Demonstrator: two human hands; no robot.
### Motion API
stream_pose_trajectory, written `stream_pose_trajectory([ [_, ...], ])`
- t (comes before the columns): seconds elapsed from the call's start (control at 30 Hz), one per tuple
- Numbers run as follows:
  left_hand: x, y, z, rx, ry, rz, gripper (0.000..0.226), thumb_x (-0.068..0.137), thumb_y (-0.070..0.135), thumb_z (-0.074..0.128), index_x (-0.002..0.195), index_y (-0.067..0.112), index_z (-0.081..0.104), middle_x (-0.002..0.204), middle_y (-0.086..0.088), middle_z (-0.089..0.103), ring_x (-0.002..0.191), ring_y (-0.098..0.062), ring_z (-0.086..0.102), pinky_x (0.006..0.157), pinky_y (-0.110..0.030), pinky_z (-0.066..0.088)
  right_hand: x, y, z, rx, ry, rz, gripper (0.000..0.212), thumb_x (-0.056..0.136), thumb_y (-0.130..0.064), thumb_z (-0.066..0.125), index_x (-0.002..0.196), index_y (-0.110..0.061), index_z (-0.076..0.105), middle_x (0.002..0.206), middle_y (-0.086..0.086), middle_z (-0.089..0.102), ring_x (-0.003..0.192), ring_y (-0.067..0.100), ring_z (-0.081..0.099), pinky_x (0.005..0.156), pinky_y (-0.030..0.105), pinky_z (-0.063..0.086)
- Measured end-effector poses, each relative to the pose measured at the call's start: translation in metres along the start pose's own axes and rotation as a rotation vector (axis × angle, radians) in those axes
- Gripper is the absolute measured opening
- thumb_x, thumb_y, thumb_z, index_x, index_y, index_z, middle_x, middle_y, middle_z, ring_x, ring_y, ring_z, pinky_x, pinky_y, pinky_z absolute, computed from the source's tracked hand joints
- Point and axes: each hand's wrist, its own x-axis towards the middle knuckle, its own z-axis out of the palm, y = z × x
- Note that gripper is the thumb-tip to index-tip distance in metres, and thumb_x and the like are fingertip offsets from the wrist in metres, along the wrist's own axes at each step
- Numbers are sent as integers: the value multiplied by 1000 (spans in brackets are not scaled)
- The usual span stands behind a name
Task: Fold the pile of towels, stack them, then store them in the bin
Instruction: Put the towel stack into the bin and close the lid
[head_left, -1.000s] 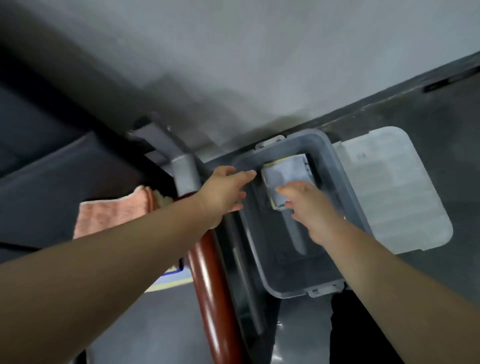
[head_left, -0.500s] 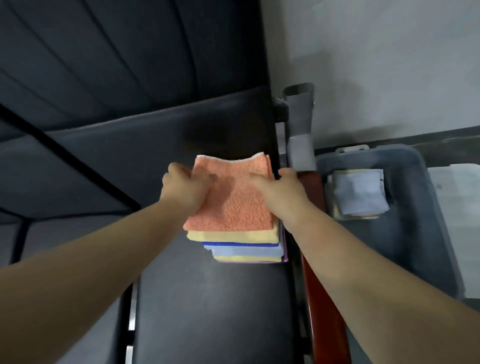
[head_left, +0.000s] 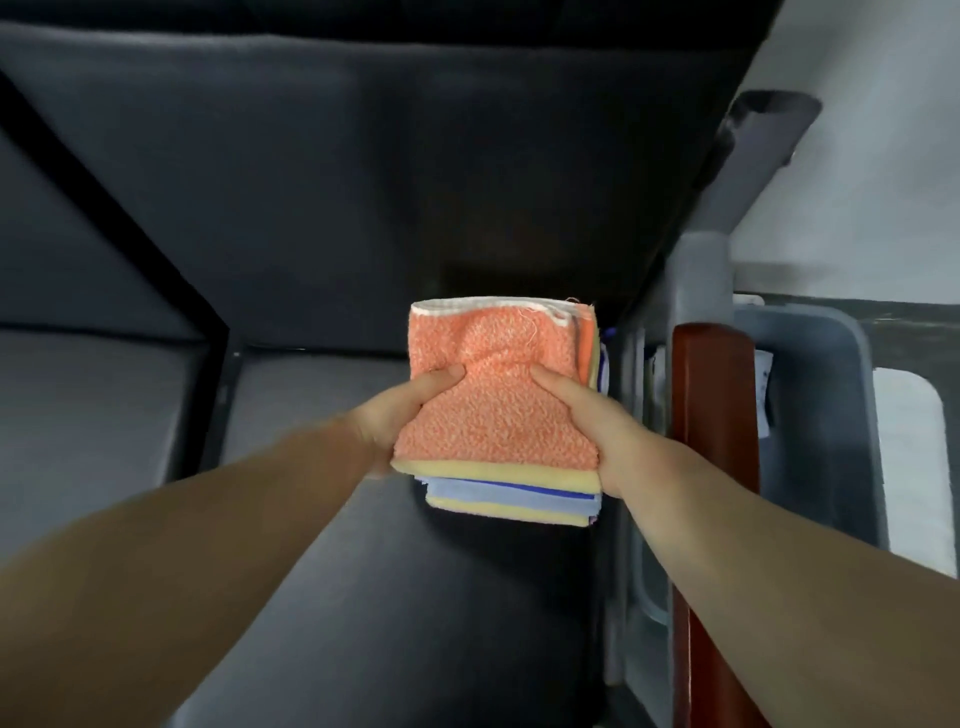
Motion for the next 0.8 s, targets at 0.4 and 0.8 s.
stream_pose_trajectory([
  [0.4,-5,-13,-26,26,-177,14,112,46,61,95,140,18,53,134,-13,67,124,-32,64,113,-53,40,4,3,2,-100,-190,-7,112,32,-66,101,130,-24,67,116,10,78,110,34,74,106,58,52],
  [0.8,-17,-13,-25,-90,-173,-21,117,38,51,101,139,16,54,135,-16,66,122,-35,65,107,-51,43,3,7,6,-91,-256,-37,97,47,-63,98,130,-24,67,117,8,78,114,31,72,111,55,48],
])
